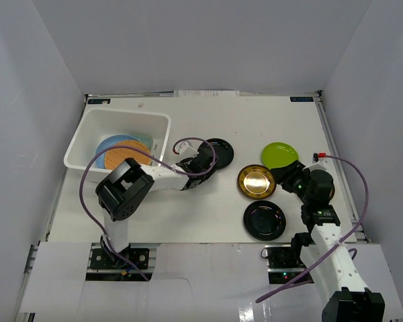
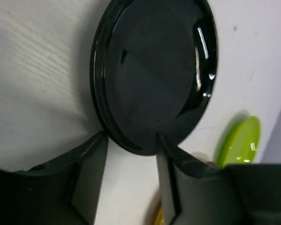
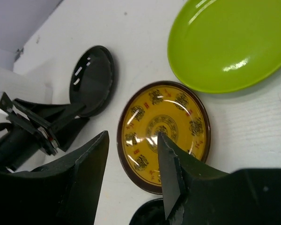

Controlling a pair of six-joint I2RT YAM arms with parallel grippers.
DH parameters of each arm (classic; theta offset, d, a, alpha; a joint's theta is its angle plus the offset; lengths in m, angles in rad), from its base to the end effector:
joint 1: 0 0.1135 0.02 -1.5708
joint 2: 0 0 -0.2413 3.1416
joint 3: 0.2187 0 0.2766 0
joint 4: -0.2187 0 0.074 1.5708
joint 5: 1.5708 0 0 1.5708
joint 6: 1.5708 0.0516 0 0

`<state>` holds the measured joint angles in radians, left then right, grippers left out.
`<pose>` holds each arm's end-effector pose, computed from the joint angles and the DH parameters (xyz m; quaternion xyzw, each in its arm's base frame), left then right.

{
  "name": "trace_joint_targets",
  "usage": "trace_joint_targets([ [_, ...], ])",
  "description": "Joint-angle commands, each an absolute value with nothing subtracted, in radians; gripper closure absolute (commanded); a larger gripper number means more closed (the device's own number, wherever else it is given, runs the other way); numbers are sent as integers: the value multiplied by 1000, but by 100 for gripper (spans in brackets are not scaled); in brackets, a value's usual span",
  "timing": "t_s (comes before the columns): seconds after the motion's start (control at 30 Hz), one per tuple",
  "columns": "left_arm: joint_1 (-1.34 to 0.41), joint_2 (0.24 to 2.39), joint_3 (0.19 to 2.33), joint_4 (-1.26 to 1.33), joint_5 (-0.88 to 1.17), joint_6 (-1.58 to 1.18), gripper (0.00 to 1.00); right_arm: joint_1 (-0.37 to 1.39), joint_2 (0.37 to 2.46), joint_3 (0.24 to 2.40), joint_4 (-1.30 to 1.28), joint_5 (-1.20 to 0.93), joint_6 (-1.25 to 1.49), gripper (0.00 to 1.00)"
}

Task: Place the plates into the plastic bin on the countertop

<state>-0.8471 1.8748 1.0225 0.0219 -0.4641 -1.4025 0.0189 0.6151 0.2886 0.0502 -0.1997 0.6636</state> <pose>0.2796 -0.2816 0.0913 -0.3287 0.8497 -0.2252 0.3453 0.2175 0.0143 0.1890 0.1945 0.7719 0.2757 0.5388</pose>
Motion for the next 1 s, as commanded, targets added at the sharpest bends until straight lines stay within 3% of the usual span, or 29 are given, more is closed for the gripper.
trace_joint_targets([
  [0.0,-807,1954,1035,-46,-460,-1431,47,12,647,259,31,-209,634,47],
  [0.03,-804,1956,1031,-48,-465,-1431,52,12,655,255,25,-187,624,45],
  [0.1,-801,1948,1020,-38,-482,-1434,63,-29,672,239,24,-175,608,31],
  [0.13,-801,1942,1016,-35,-491,-1431,74,-32,679,232,26,-176,601,30],
  [0.3,-799,1902,1000,-47,-531,-1361,100,-40,741,212,40,-175,591,29],
  [0.6,-828,1551,899,26,-548,-1130,100,-41,867,163,144,-241,606,36],
  [0.73,-838,1265,877,78,-548,-982,100,-41,926,135,219,-259,635,49],
  [0.87,-825,1100,931,-30,-580,-876,100,-41,966,129,284,-246,649,65],
  [0.9,-818,1076,946,-49,-587,-859,100,-41,966,126,294,-242,649,72],
  [0.93,-813,1054,975,-67,-591,-844,100,-41,962,124,323,-239,653,85],
  [0.97,-799,1016,991,-104,-591,-809,100,-41,956,124,330,-238,664,90],
])
